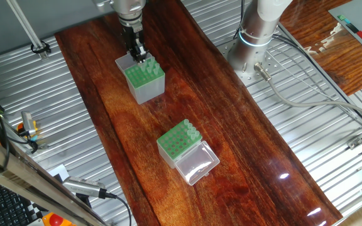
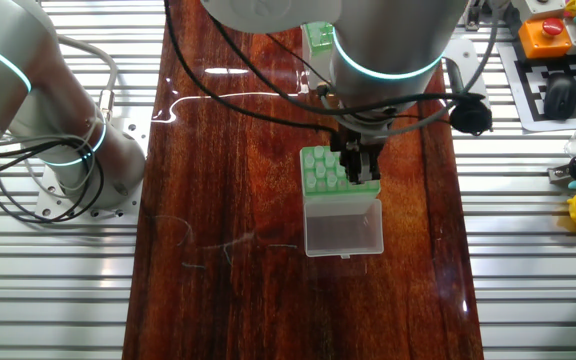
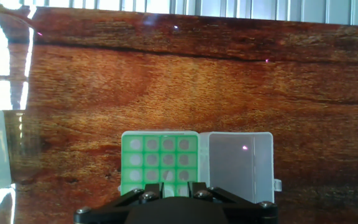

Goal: Transfer all large pipette tips from one holder to another

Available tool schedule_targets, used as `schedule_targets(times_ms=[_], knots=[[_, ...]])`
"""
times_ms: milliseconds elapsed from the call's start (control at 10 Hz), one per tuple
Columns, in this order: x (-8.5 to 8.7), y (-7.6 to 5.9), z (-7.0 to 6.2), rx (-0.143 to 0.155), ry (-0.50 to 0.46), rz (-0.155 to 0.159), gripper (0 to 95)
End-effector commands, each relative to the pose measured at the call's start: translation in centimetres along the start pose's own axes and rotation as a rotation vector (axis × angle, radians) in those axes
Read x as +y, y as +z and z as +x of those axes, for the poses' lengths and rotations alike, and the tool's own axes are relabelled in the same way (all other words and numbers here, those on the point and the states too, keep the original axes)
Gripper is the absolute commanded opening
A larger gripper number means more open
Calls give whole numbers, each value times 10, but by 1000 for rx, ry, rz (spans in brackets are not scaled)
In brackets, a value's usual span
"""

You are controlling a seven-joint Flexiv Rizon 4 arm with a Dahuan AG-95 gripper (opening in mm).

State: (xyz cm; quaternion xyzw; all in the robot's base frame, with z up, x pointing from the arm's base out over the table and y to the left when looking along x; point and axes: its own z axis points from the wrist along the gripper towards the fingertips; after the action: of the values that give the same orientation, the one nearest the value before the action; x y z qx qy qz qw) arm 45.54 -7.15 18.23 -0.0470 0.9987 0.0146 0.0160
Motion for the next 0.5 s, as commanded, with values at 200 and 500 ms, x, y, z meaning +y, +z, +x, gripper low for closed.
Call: schedule_targets(times_ms=[200, 500], knots=[[2, 2, -1, 12, 9, -6, 190], [11, 14, -1, 11, 29, -5, 190]])
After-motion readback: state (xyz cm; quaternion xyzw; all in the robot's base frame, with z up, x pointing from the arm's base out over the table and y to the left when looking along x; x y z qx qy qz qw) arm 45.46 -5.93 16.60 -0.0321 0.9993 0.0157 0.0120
